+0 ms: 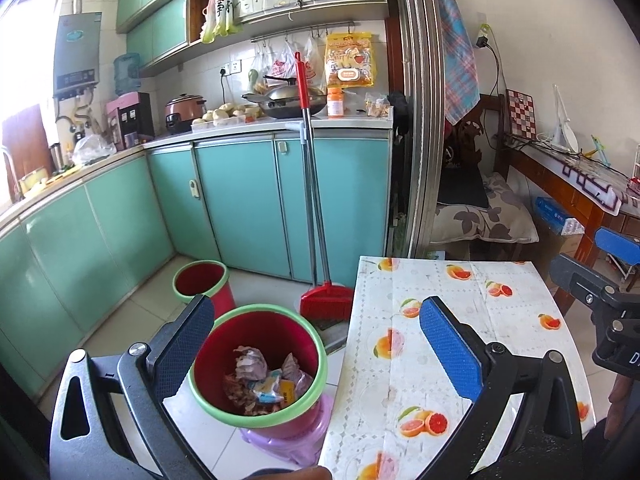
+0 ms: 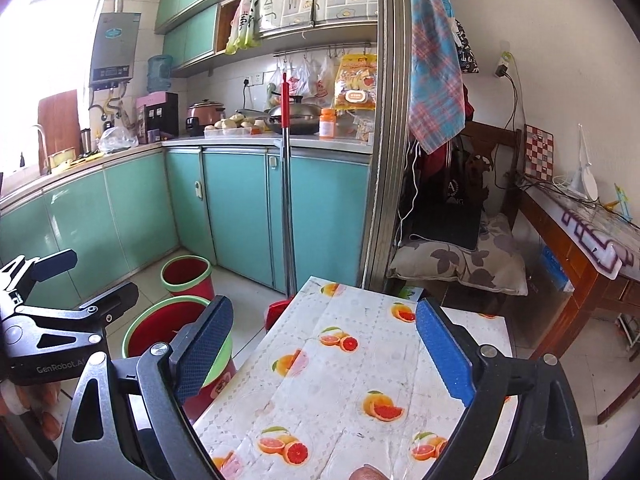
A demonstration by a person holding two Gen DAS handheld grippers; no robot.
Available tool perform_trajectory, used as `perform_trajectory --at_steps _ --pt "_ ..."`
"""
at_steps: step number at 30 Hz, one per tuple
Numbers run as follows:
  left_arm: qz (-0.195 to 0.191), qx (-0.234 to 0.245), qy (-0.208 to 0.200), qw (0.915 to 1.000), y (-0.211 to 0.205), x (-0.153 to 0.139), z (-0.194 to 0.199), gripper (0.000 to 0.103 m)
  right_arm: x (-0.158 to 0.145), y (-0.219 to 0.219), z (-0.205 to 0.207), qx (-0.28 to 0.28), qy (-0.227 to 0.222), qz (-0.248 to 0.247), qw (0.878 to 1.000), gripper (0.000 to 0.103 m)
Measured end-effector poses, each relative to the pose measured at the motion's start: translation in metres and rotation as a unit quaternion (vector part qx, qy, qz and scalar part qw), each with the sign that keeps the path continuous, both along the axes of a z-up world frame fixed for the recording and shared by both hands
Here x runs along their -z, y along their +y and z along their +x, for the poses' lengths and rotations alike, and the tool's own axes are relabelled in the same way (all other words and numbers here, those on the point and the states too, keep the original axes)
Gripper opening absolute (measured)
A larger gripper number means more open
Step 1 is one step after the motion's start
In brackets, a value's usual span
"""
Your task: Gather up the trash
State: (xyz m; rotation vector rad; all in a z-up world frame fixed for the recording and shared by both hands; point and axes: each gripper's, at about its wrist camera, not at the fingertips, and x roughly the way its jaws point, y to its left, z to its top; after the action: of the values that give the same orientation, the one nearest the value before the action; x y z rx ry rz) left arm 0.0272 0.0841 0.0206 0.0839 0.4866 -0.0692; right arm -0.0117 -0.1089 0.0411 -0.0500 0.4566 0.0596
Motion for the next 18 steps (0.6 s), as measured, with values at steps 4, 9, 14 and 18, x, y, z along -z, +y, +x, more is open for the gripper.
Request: perform_trajectory --at_steps 4,9,14,18 --pt "-0.001 0.002 -0.002 1.0 -0.0019 0.0014 -0.0013 0.103 0.0014 0.0023 -0.0007 -0.001 0.0 0.001 1.0 0.093" --pt "0.001 0.003 0.001 1.0 -0.0036 0.0058 -0.0029 0.103 0.0038 0.0027 -0.0002 0.0 0.004 0.002 1.0 0.093" --pt "0.0 0.002 0.001 1.0 -0.0019 0.0069 -0.0048 0.103 0.0051 0.0064 -0.0011 -0.001 0.003 0.002 1.0 0.093" --pt "0.0 0.002 0.0 1.0 -0.001 0.0065 -0.005 0.103 0.0052 0.0079 -0.001 -0.002 0.003 0.003 1.0 0.093"
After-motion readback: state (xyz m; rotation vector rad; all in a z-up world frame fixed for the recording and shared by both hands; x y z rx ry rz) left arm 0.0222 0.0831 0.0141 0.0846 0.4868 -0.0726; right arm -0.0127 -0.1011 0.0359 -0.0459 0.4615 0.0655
